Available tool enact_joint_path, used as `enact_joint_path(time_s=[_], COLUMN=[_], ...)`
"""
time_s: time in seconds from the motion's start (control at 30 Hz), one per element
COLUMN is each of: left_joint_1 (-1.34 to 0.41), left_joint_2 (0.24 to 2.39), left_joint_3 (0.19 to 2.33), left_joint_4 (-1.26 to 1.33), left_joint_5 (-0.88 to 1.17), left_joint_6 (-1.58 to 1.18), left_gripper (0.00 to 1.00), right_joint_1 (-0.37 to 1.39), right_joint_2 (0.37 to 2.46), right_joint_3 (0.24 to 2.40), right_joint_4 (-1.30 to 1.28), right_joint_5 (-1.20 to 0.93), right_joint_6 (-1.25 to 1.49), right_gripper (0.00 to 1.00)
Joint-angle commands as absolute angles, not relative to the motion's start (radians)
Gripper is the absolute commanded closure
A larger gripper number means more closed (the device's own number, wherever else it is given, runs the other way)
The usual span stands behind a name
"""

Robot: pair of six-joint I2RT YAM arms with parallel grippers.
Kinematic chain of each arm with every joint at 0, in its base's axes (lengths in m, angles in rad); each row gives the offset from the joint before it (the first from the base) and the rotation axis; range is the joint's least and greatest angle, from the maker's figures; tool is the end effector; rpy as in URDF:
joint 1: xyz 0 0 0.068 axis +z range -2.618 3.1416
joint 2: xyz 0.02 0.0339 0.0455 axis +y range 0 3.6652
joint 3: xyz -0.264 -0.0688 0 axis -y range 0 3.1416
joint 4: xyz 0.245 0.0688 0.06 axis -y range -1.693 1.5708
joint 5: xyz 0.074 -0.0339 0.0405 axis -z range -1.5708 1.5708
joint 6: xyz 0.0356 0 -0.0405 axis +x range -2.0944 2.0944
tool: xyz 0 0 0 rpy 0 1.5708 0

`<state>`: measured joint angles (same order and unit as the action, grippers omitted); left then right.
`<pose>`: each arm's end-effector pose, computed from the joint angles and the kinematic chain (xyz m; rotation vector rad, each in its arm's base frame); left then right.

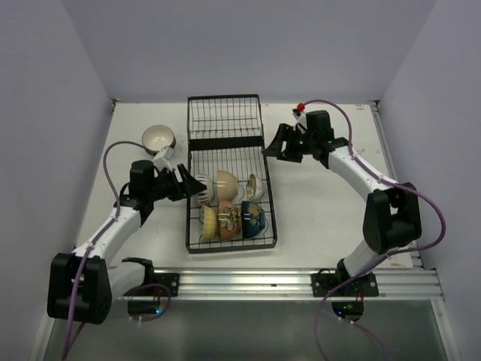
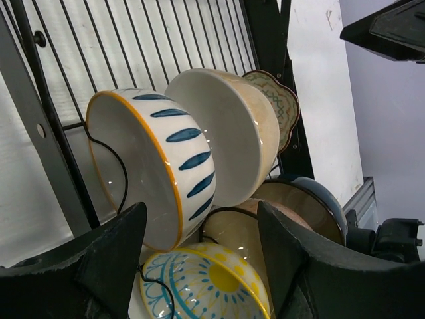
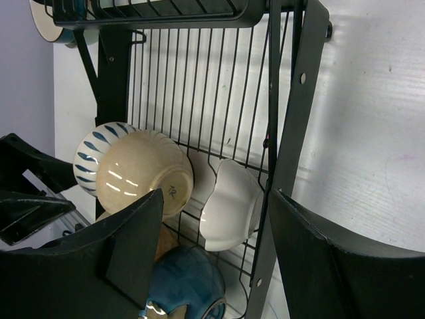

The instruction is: Unload the bowls from the dish rack

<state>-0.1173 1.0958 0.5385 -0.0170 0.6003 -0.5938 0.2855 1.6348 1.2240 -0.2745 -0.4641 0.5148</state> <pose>0.2218 -0.0464 0.2135 -0.1583 2.2119 -1.0486 0.3480 0.1188 0.2671 0.0072 2.3453 0.9377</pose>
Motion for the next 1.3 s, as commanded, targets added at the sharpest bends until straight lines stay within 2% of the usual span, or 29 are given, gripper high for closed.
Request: enact_joint_path(time_s=[0.0, 0.3, 0.47, 0.87, 1.27], left_joint_1=[-0.136, -0.167, -0.167, -0.167, -0.167], left_joint_2=[1.115, 1.175, 1.174, 1.186, 1.189], left_joint_3=[0.514, 0.451, 0.414, 0.333, 0.29], left_joint_4=[0.107, 0.281, 0.351, 0.508, 0.653], left_joint_5=[0.594, 0.615, 0.611, 0.594, 0.515], left_joint_6=[-0.65, -0.757, -0.805, -0.926, -1.063], left_gripper=[0.3, 0.44, 0.63, 0.98, 1.0], right_joint_1=[0.281, 0.281, 0.281, 0.281, 0.281], right_joint_2=[1.614, 1.612, 1.612, 1.618, 1.628], right_joint_3=[1.215, 1.215, 1.215, 1.223, 1.235], right_joint_4=[-0.244, -0.248, -0.253, -0.27, -0.285], right_joint_5=[-0.483, -0.48, -0.479, -0.474, -0.465], right_joint_6=[0.5, 0.499, 0.494, 0.488, 0.479], right_gripper=[0.32, 0.32, 0.32, 0.32, 0.33])
